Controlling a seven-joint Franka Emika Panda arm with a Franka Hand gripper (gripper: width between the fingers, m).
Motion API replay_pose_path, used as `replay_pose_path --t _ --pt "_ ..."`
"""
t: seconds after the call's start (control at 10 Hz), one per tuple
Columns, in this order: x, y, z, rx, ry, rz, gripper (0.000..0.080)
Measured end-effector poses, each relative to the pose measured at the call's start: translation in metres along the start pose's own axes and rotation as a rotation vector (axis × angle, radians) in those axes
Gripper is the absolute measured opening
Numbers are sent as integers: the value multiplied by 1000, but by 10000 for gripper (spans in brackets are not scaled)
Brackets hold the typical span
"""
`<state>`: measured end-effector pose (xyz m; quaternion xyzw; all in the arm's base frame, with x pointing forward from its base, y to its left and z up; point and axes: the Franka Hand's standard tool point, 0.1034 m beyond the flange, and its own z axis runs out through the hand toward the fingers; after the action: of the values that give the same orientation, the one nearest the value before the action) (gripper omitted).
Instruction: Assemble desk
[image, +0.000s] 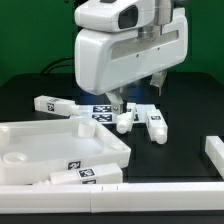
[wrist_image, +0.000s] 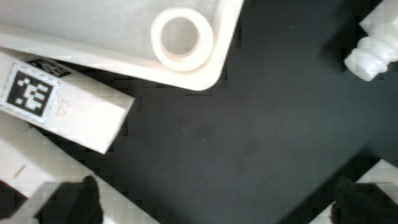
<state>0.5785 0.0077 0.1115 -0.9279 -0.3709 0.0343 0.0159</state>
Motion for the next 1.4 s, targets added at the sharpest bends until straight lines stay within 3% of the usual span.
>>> replay_pose_path --t 0.2,0.4,0.5,0.8,0.9,1.0,1.1,1.2,1.4 --pt "-2 2 0 0 -1 4 650" --pt "-29 21 4 24 6 54 650" --pt "-44 24 10 49 9 108 650" --pt "-41 23 12 45 12 107 650" --pt "-47 19 21 33 23 133 650" --pt "-52 12 38 -10 57 143 650" --pt "-56 -3 60 -69 93 130 650" --pt "-56 -8 70 -108 111 87 650" --pt "-56 -6 68 -97 102 96 650"
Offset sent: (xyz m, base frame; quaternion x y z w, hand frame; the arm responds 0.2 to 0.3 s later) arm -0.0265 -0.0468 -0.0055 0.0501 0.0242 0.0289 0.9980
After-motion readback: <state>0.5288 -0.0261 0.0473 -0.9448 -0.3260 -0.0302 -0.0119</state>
